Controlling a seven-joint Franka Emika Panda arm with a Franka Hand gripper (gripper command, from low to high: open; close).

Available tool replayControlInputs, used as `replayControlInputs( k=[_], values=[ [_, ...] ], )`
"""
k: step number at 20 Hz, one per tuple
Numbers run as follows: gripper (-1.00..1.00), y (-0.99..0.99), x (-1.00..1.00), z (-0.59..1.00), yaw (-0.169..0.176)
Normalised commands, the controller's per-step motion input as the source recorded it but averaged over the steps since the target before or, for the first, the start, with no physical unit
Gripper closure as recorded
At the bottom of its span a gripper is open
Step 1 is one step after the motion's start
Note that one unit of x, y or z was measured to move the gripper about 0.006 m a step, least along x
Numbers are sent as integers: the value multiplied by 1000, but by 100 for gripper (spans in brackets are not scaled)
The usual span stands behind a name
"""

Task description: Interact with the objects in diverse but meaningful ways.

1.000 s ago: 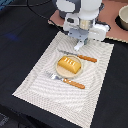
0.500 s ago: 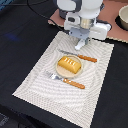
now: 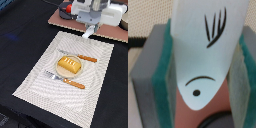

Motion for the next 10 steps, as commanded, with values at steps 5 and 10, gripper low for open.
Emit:
replayControlInputs(
  k=[5, 10],
  values=[
    [100, 71, -725, -125, -44],
    [100, 233, -826, -52, -25]
  ],
)
